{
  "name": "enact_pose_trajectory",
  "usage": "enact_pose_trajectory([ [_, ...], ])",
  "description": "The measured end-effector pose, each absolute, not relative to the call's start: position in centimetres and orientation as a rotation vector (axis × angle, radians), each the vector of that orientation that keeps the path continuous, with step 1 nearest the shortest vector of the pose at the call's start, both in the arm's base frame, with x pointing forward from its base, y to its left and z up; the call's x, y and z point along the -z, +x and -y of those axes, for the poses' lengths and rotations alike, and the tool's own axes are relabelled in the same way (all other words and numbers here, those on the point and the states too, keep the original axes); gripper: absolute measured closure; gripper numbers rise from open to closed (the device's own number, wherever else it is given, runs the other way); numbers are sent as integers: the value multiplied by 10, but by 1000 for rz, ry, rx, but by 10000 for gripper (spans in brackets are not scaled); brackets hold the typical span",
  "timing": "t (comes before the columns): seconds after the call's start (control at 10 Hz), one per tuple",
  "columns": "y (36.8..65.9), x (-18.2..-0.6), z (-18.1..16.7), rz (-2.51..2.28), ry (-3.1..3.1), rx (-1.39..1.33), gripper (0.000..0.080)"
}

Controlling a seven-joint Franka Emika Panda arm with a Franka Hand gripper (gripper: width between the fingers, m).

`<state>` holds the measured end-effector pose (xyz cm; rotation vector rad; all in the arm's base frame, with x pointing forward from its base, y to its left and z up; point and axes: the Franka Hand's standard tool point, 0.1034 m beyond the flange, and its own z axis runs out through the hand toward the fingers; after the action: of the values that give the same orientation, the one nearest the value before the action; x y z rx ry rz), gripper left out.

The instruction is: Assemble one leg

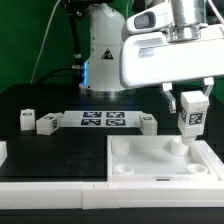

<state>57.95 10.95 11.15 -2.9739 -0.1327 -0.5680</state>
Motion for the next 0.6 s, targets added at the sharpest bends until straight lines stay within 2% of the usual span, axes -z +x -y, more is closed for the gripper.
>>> enact_pose_trajectory([
  [0.1, 583, -112, -110, 129, -2964, 633, 509],
  [0.6, 592, -87, -120, 192, -2943, 753, 509],
])
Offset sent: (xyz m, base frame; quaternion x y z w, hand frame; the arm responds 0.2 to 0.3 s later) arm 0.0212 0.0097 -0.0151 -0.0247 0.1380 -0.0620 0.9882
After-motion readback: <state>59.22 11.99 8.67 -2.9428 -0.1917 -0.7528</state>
